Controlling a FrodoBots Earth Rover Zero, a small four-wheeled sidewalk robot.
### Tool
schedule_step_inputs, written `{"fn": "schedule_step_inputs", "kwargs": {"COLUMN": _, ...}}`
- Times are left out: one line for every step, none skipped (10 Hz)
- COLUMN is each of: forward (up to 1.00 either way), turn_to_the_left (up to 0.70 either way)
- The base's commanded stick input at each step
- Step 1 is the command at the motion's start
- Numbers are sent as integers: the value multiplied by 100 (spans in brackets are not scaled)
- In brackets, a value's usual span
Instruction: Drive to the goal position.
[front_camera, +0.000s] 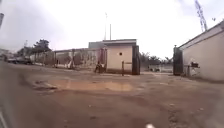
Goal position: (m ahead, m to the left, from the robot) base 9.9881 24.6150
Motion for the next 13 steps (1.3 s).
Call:
{"fn": "schedule_step_inputs", "kwargs": {"forward": 0, "turn_to_the_left": 24}}
{"fn": "schedule_step_inputs", "kwargs": {"forward": 0, "turn_to_the_left": 63}}
{"fn": "schedule_step_inputs", "kwargs": {"forward": 0, "turn_to_the_left": 70}}
{"fn": "schedule_step_inputs", "kwargs": {"forward": 0, "turn_to_the_left": 70}}
{"fn": "schedule_step_inputs", "kwargs": {"forward": 0, "turn_to_the_left": 70}}
{"fn": "schedule_step_inputs", "kwargs": {"forward": 0, "turn_to_the_left": 70}}
{"fn": "schedule_step_inputs", "kwargs": {"forward": 0, "turn_to_the_left": 70}}
{"fn": "schedule_step_inputs", "kwargs": {"forward": 0, "turn_to_the_left": 70}}
{"fn": "schedule_step_inputs", "kwargs": {"forward": 0, "turn_to_the_left": 70}}
{"fn": "schedule_step_inputs", "kwargs": {"forward": 0, "turn_to_the_left": 70}}
{"fn": "schedule_step_inputs", "kwargs": {"forward": 0, "turn_to_the_left": 70}}
{"fn": "schedule_step_inputs", "kwargs": {"forward": 0, "turn_to_the_left": 70}}
{"fn": "schedule_step_inputs", "kwargs": {"forward": 0, "turn_to_the_left": 70}}
